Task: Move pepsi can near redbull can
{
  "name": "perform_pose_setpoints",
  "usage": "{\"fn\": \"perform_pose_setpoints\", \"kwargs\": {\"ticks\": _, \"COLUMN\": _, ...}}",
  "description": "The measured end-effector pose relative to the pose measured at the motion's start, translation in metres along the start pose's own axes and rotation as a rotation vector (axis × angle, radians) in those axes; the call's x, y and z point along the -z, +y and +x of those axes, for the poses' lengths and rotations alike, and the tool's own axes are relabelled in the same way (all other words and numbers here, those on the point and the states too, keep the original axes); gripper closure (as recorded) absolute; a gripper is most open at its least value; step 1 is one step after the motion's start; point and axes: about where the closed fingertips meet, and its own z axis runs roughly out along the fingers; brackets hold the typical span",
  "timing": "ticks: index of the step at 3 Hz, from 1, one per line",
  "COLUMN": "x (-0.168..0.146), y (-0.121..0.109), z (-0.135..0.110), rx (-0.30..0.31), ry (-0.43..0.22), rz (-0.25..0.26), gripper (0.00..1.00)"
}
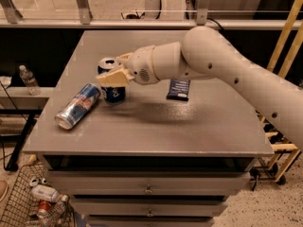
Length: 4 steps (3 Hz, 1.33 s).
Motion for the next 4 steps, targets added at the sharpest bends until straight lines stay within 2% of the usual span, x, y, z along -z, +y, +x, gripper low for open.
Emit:
{"fn": "perform_pose_setpoints", "kwargs": {"ticks": 2, "x": -0.004, "y": 0.003, "z": -0.001, "rx": 0.002, "ry": 0.001, "rz": -0.008, "gripper": 0.15}}
{"fn": "perform_pose_setpoints", "kwargs": {"ticks": 3, "x": -0.005, "y": 0.004, "z": -0.001, "rx": 0.003, "ry": 0.001, "rz": -0.011, "gripper": 0.0}}
{"fn": "perform_pose_setpoints", "kwargs": {"ticks": 4, "x": 0.007, "y": 0.005, "z": -0.007, "rx": 0.06, "ry": 0.025, "rz": -0.035, "gripper": 0.0}}
